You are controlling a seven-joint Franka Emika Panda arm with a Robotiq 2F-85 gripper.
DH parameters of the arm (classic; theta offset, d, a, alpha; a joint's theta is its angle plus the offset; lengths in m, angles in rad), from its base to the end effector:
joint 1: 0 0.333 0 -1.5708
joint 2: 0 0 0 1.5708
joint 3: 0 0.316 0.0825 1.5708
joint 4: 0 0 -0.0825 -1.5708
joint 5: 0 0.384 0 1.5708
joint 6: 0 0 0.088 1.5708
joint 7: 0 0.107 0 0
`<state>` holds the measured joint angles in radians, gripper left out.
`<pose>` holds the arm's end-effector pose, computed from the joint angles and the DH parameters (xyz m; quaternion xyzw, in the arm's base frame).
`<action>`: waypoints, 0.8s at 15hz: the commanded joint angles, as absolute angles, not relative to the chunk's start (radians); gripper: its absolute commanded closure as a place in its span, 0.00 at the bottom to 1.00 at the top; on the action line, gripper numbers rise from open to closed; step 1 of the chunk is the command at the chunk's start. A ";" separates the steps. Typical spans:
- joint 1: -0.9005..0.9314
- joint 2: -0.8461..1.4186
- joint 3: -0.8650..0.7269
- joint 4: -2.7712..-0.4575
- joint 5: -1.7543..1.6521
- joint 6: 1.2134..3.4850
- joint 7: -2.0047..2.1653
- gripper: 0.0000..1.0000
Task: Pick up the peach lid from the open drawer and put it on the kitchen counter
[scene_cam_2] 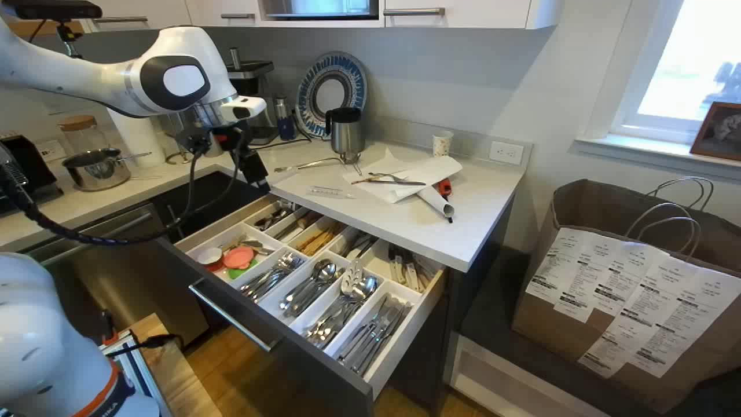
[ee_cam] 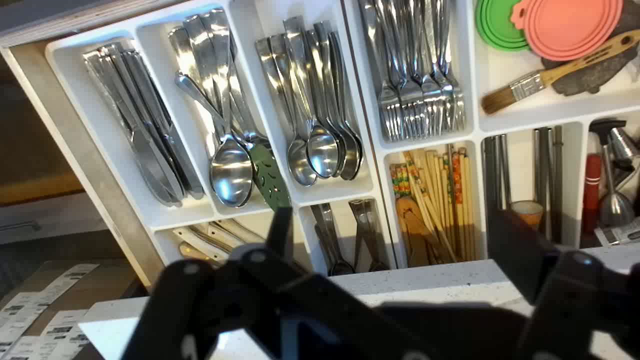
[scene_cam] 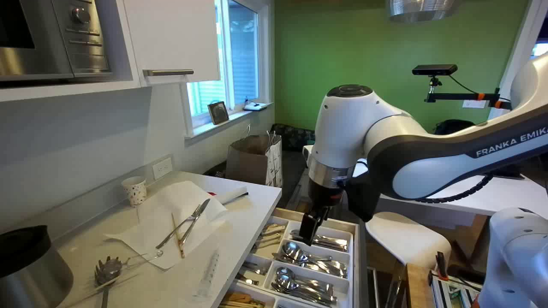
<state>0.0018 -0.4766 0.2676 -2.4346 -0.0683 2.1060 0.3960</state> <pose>0.4044 0.1149 0.4834 0.9920 -0.0577 0.0907 0.0659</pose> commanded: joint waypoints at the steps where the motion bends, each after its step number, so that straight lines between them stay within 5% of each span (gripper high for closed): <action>1: 0.021 -0.474 0.250 -2.432 -0.078 2.103 0.403 0.00; 12: 0.078 -0.436 0.274 -2.440 -0.052 2.114 0.365 0.00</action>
<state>0.0188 -0.4719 0.2654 -2.4346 -0.0673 2.1060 0.3914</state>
